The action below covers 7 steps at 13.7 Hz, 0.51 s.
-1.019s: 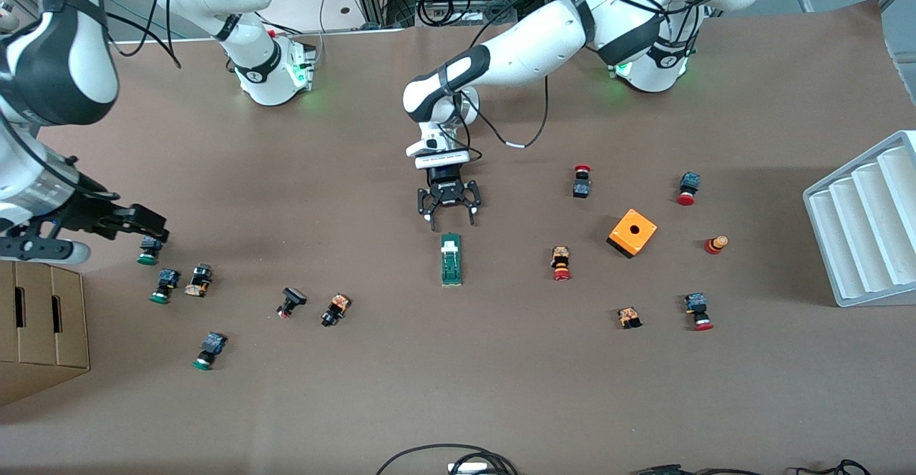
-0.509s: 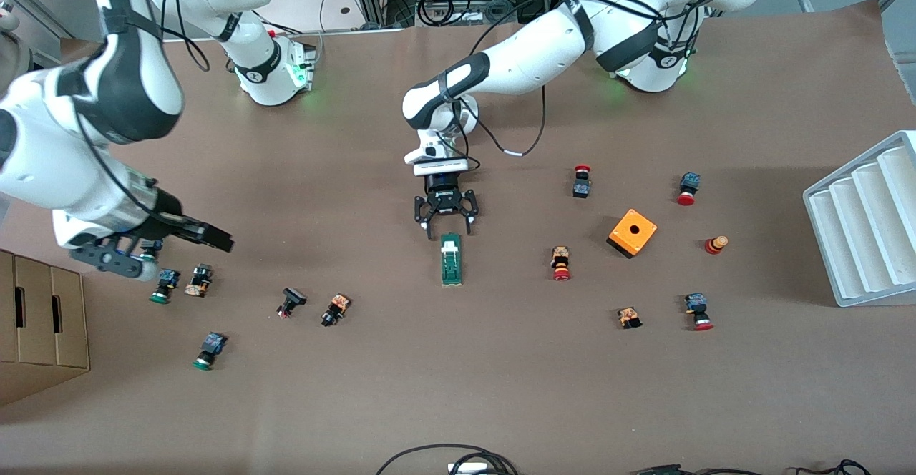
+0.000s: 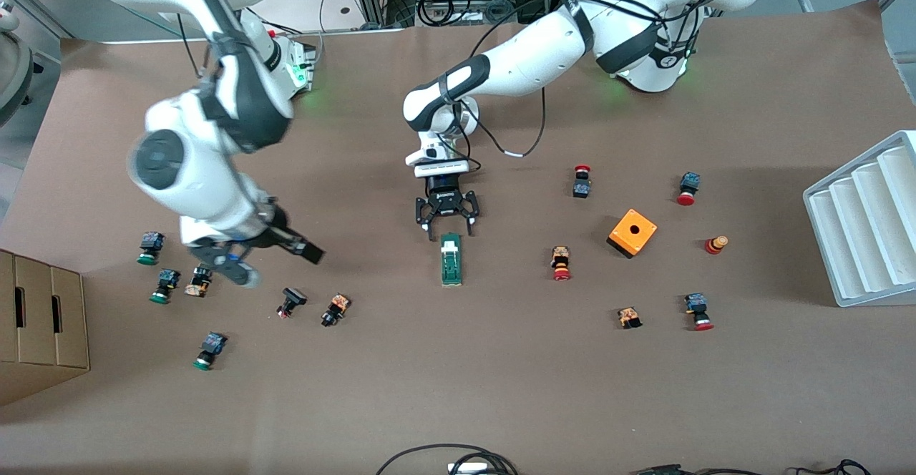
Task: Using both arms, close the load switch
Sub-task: 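Reach the right gripper to the green switch body and grip it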
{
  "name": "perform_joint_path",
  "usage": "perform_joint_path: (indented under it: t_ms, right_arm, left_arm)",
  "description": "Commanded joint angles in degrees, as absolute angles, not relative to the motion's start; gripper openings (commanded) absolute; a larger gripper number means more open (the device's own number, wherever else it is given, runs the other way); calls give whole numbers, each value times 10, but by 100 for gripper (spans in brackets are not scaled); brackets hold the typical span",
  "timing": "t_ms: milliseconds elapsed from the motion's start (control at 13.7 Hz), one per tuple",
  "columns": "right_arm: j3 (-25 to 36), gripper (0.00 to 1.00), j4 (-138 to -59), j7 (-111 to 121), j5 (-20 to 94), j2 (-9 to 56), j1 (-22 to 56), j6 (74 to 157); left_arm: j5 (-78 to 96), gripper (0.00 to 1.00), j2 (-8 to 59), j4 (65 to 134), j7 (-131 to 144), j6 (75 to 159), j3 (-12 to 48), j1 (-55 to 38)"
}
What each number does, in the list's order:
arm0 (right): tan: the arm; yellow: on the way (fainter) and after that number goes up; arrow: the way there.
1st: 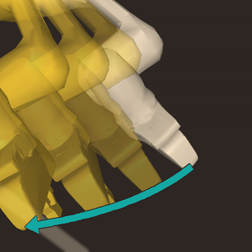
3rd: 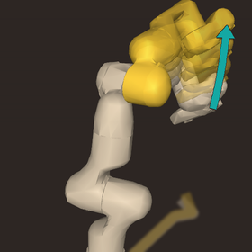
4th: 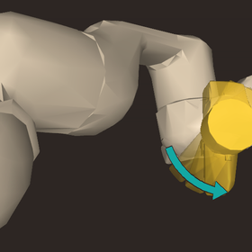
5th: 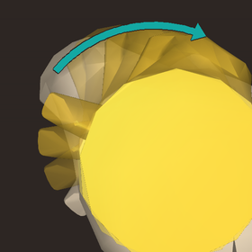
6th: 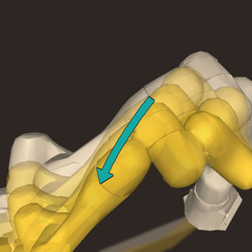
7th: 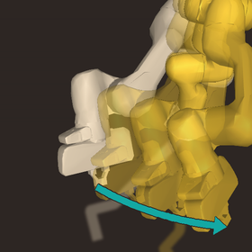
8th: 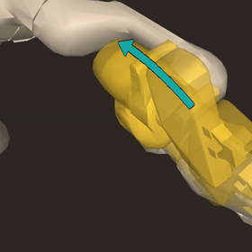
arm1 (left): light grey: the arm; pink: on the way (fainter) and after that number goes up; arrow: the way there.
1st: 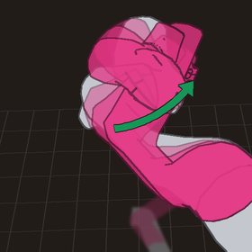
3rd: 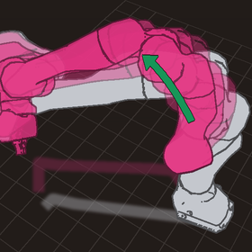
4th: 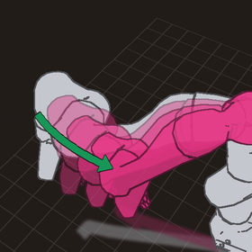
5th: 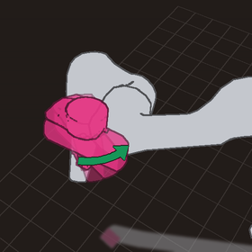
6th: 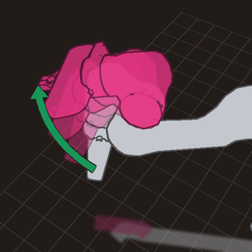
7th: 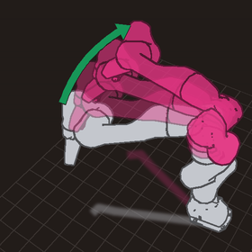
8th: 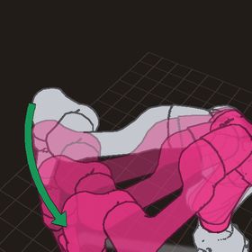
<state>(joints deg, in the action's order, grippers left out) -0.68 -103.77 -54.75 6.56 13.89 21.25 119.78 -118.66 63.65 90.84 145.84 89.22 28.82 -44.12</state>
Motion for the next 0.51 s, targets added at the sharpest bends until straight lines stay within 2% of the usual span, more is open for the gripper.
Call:
perform_joint_path:
  t_ms: [0, 437]
  right_arm:
    - [-3, 100, -1018, -645, 75, 178, 258, 1230]
    - [-3, 100, -968, -835, 74, 255, 338, 1281]
  left_arm:
    - [-1199, 100, 654, 894, 1463, 889, 282, -442]
    - [-1216, 100, 658, 875, 1457, 898, 282, -442]
